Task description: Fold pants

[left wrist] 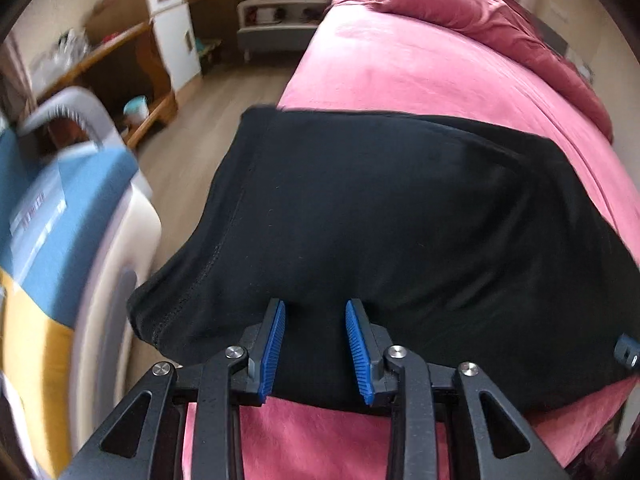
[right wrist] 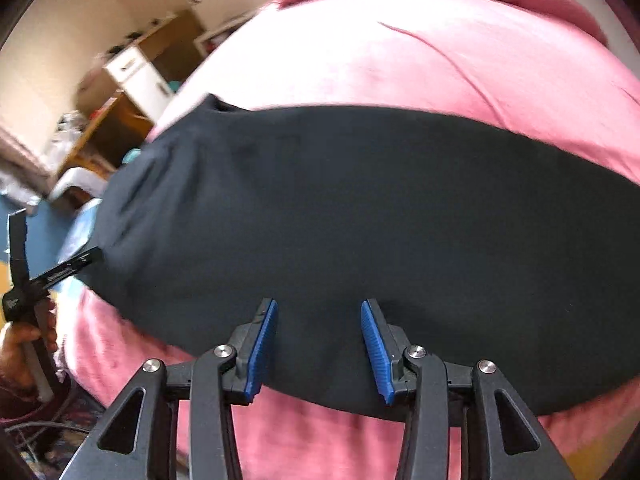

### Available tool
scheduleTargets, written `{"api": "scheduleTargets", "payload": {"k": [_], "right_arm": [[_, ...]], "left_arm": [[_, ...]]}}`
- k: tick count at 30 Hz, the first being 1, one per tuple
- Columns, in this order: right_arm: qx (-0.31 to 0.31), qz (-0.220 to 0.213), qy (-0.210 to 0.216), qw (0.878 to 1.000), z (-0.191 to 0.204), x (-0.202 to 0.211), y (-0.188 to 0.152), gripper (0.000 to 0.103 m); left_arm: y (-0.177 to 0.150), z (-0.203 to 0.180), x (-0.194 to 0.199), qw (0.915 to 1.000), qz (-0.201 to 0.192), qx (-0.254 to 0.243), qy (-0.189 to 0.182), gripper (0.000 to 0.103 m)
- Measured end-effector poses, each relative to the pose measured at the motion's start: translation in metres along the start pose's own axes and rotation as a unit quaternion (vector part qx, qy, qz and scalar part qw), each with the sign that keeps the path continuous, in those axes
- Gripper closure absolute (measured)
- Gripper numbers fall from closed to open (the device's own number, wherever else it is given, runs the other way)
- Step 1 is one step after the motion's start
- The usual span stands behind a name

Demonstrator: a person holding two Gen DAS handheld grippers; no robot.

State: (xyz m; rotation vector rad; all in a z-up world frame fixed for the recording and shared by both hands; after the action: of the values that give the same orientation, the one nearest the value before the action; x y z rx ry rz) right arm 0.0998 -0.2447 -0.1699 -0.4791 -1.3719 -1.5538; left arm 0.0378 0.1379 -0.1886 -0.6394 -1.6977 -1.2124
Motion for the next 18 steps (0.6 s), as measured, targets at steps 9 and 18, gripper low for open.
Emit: {"api": "scheduleTargets", "payload": {"k": [9, 18], "right_arm": [[-0.054, -0.01, 0.008, 0.998, -0.041, 0.006, -0.011, 0.073], [-0.187, -0.081, 0.029, 0.979, -0.116, 0.073, -0.032, 0.07]], "left_arm": [[0.01, 0.004, 0.002, 0.9999, -0.006, 0.007, 0.012, 0.068], [-0.007, -0.059, 0.042, 0.9933, -0.04, -0.063, -0.088, 0.067]]}}
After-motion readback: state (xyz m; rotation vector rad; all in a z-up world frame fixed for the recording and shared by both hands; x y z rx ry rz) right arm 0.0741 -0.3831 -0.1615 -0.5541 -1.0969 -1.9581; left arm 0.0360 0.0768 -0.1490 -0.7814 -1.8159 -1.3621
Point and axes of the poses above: each gripper's, at about its wrist camera, not at the fingertips, and x roughly against the way its jaws point, z to its left, y to its top, the point moved 6 cm from there along -x, roughly the way its jaws point, and after that the axes turned 5 degrees about x, right-handed, at the moved point
